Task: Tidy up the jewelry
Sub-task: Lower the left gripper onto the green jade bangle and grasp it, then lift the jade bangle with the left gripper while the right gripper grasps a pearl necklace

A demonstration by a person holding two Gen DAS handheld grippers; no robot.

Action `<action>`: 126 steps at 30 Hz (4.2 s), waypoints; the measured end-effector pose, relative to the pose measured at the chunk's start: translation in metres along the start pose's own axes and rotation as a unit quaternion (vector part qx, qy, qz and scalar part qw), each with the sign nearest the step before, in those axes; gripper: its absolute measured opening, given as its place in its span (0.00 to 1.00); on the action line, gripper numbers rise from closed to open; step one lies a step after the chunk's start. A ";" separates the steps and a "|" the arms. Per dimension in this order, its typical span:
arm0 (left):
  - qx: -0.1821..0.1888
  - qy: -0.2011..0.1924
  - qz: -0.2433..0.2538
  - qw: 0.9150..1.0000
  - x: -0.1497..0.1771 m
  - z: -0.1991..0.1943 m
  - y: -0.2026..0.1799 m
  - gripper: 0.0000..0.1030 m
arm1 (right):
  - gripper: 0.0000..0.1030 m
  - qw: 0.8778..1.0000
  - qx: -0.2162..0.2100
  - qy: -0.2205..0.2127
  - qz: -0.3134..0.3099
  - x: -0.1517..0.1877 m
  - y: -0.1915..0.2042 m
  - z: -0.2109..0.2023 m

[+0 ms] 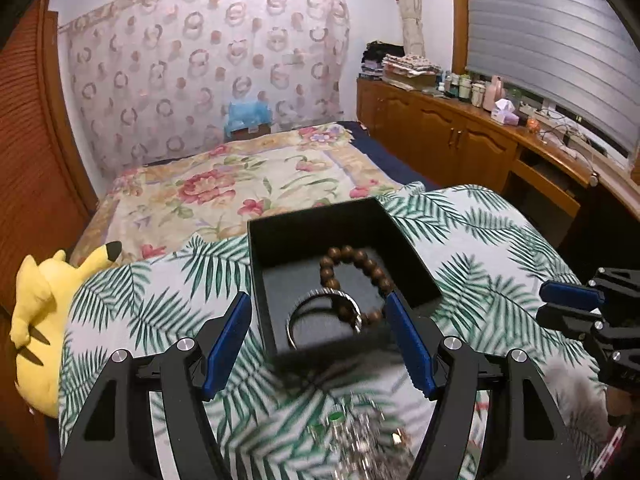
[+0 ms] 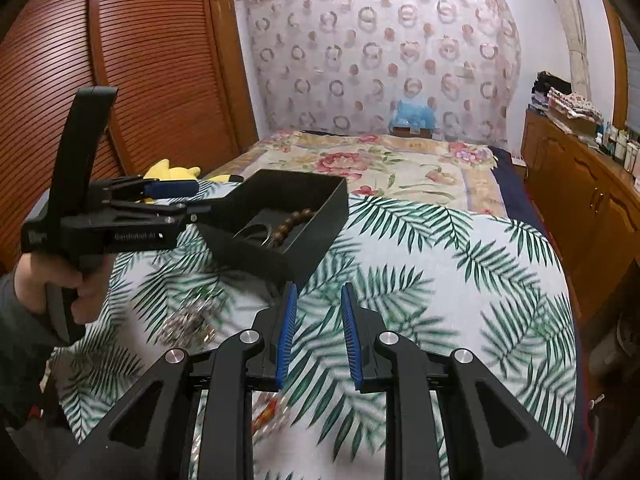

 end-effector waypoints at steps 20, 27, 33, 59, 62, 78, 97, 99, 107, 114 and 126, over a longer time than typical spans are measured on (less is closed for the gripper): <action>0.067 0.021 0.008 0.997 0.094 -0.038 -0.031 0.64 | 0.34 1.000 0.009 0.028 0.000 0.086 0.037 -0.013; 0.100 0.061 0.000 0.993 0.115 -0.021 -0.038 0.31 | 0.34 0.999 0.016 0.037 -0.007 0.095 0.042 -0.006; 0.100 0.077 -0.004 0.992 0.120 -0.011 -0.042 0.21 | 0.34 0.999 0.018 0.039 -0.012 0.095 0.043 -0.004; 0.060 0.003 -0.006 0.998 0.113 -0.050 -0.033 0.08 | 0.34 0.999 0.018 0.040 -0.012 0.095 0.043 -0.002; 0.055 -0.010 -0.011 0.998 0.113 -0.058 -0.030 0.08 | 0.34 0.999 0.021 0.042 -0.015 0.095 0.044 -0.003; 0.057 -0.027 -0.026 0.998 0.118 -0.070 -0.022 0.08 | 0.33 0.998 0.033 0.045 -0.037 0.080 0.046 -0.009; 0.055 -0.031 -0.025 0.998 0.116 -0.075 -0.024 0.08 | 0.24 0.989 0.058 0.116 -0.065 0.061 0.032 0.040; 0.055 -0.031 -0.026 0.998 0.118 -0.074 -0.023 0.08 | 0.24 0.990 0.050 0.116 -0.058 0.060 0.030 0.040; 0.053 -0.039 -0.032 0.997 0.118 -0.078 -0.019 0.08 | 0.08 0.990 0.050 0.108 -0.074 0.057 0.039 0.035; 0.049 -0.058 -0.041 0.996 0.117 -0.091 -0.012 0.08 | 0.08 0.995 0.047 0.047 -0.080 0.029 0.050 -0.011; 0.045 -0.080 -0.042 0.995 0.103 -0.107 -0.003 0.08 | 0.08 0.993 0.048 -0.024 -0.103 -0.019 0.068 -0.066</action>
Point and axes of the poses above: each gripper's, at about its wrist camera, not at the fingertips, and z roughly the way its jaws point, y to its left, x to its underside, the point moved 5 cm from there along z, roughly the way its jaws point, and after that the axes turned 7 degrees about y, right-handed, at the moved point
